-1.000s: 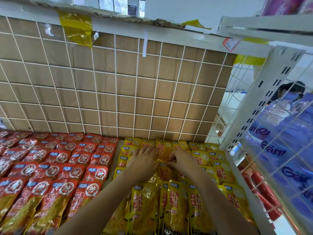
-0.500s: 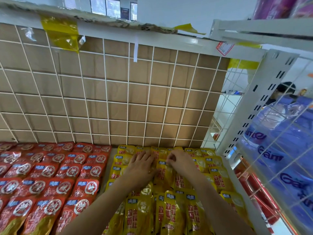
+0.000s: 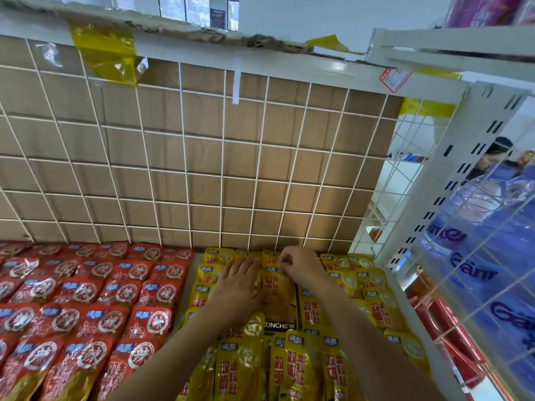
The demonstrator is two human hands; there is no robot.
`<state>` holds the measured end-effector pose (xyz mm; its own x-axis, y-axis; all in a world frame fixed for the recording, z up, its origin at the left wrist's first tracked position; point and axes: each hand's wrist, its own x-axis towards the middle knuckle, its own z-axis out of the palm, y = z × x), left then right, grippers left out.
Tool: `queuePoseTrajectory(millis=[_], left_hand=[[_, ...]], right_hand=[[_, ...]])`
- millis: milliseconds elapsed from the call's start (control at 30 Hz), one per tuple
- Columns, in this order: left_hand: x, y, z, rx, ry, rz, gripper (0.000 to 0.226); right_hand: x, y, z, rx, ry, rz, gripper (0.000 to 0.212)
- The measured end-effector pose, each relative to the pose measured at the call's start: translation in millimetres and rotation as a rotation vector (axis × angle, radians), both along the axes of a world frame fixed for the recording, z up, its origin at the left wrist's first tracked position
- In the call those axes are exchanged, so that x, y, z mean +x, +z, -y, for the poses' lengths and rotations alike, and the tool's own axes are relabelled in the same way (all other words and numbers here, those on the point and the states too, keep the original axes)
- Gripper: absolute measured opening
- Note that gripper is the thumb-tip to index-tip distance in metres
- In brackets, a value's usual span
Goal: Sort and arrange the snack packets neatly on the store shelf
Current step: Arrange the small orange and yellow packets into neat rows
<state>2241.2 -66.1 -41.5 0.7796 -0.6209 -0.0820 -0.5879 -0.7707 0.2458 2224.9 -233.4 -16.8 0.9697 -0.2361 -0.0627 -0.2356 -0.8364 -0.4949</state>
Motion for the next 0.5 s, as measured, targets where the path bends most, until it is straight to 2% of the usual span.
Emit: queuePoseTrajectory(millis=[67,167,300,500], left_hand=[[0.4,-0.9,0.6,0.004,-0.006,0.006,0.100],[1.2,-2.0,1.0,0.008,-0.004,0.005,0.103],[0.6,-1.1,-0.1,0.002,0.002,-0.004,0.070],[-0.1,-1.3,0.2,0.013,-0.009,0.015,0.069]], right_hand=[[-0.8,-1.1,1.3,0.009,0.009,-0.004,0.008],[-2.2,-1.5,3.0,0.004,0.043,-0.011,0.004],[-3.1,-3.4,2.8,0.011,0.038,-0.004,0.005],[-4.0,-3.3,2.1,0.007,0.036,0.005,0.003]])
